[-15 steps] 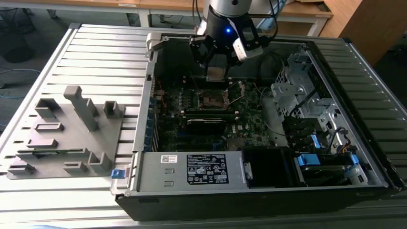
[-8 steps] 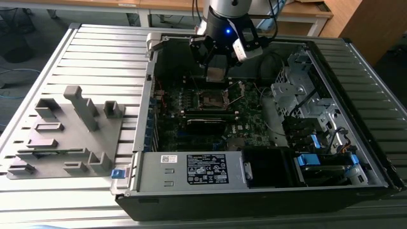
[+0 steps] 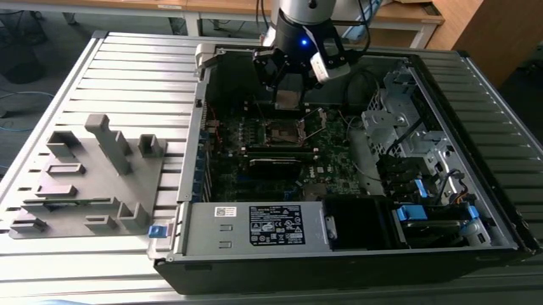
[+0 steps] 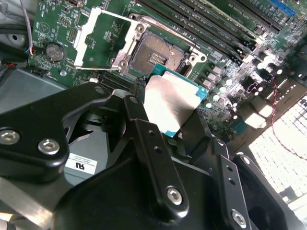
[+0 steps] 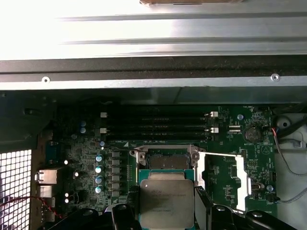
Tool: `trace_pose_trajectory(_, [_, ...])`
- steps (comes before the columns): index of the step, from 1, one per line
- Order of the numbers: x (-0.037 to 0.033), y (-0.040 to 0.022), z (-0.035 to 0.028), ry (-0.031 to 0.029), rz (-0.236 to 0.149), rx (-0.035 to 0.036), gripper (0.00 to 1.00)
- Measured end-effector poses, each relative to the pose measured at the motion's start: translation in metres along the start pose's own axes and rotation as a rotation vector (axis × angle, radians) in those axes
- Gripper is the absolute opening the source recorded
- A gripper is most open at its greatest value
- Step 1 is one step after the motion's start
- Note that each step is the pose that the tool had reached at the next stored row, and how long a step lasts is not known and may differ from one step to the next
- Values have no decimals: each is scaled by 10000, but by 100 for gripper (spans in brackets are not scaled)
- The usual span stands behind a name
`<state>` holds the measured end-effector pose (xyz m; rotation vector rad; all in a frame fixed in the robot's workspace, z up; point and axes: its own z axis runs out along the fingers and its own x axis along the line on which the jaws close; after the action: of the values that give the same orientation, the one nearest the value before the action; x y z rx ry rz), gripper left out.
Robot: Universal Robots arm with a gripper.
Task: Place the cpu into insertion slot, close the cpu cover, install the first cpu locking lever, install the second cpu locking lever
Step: 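Place the cpu into insertion slot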
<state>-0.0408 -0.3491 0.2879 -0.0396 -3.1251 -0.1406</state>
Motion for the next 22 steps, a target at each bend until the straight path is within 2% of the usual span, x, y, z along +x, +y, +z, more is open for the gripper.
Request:
trace_pose_trajectory(9, [0,-1,10,-1,0,-2,54])
trace_pose_trajectory(15, [0,-5,53,-55,-5,-1,54])
trace_pose_trajectory(22, [0,-6,65,-58,-5,-4,54])
